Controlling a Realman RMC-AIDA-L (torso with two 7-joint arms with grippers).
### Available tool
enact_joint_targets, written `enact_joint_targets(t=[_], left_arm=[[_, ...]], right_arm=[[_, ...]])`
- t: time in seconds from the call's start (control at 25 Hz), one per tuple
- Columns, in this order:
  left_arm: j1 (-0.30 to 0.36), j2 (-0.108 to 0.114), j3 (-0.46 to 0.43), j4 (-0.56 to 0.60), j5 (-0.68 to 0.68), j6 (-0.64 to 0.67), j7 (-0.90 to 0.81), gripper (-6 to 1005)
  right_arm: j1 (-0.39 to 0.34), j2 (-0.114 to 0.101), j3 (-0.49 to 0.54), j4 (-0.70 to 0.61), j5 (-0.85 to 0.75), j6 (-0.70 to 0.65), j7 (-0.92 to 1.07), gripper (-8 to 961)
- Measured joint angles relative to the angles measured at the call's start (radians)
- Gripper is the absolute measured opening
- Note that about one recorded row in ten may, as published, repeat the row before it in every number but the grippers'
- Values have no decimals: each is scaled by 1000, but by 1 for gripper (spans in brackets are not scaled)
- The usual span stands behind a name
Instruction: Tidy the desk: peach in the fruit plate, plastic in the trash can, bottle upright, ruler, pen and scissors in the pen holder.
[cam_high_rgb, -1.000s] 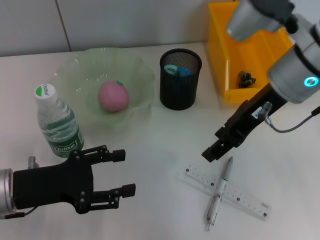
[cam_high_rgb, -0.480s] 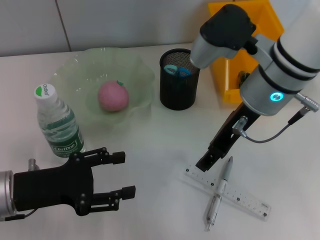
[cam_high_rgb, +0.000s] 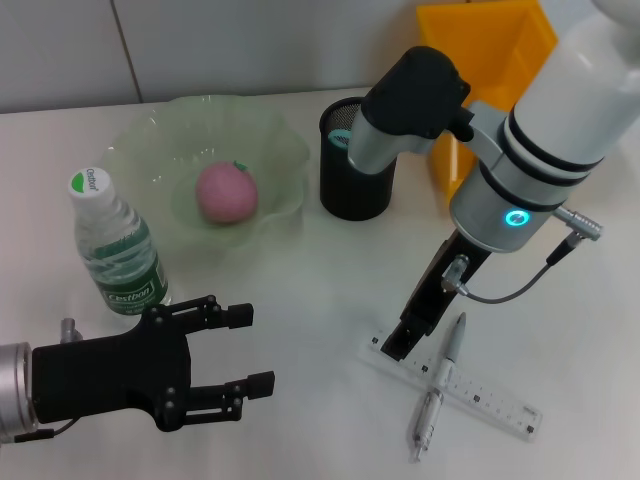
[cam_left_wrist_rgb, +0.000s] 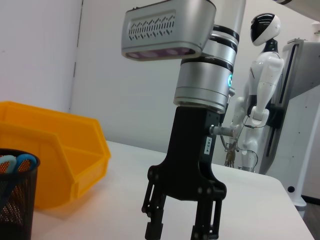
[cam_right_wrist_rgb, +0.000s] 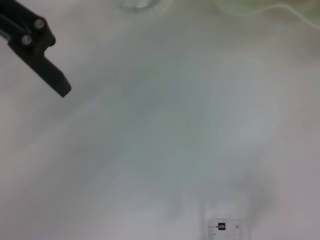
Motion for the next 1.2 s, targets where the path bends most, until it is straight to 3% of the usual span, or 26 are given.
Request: enact_joint_targets(t=[0.76, 1.2], left_arm=[[3, -1, 1, 1, 0, -1, -1, 790], [3, -1, -3, 3, 0, 5, -3, 790]], right_arm=[[4, 6, -132, 68, 7, 114, 7, 694], [5, 6, -157, 79, 15, 153, 10, 693]])
